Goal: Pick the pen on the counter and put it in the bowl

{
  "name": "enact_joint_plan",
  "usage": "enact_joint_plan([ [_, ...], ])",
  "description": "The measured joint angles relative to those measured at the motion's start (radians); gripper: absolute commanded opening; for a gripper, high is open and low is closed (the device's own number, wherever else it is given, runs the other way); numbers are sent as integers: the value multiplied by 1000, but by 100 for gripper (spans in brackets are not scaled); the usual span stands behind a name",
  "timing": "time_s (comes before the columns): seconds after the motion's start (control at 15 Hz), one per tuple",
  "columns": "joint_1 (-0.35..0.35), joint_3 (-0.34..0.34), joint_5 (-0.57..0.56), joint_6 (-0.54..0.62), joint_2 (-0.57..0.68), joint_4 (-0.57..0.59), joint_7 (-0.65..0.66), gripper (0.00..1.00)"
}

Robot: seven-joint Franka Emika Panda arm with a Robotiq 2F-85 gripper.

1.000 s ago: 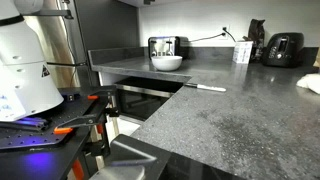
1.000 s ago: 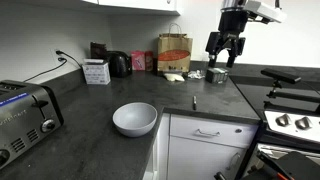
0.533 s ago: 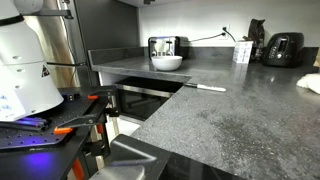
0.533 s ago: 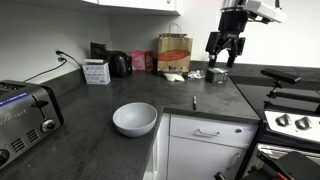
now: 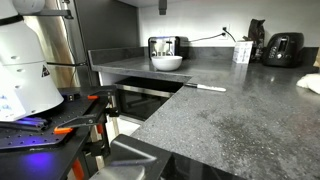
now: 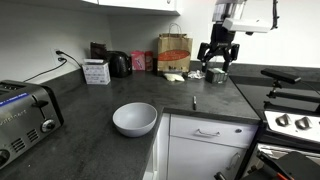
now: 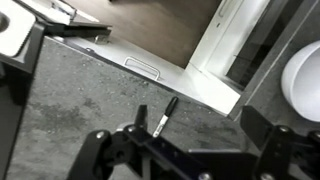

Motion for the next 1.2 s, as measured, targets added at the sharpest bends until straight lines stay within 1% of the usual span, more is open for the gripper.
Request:
enact_joint_plan([
  [0.2,-17,42,-42,156,161,23,199,100],
  [0.33,-31,37,-43,213,286,74,280,100],
  [0.53,-50,-4,-25,266,455,175,298,100],
  [0.73,-55,-26,35,303,581,268,270,100],
  [0.8,-56,-25,74,305,617,298,234,97],
  [0.87,-56,-24,113,305,650,327,195,92],
  [0.93,-57,-21,148,305,681,355,161,91],
  [1.0,-58,-19,171,305,708,379,136,84],
  [1.07,-59,-19,184,305,734,403,123,85],
  [1.13,-60,-19,192,304,757,424,116,80],
  [1.2,-61,-19,194,303,778,443,115,67],
])
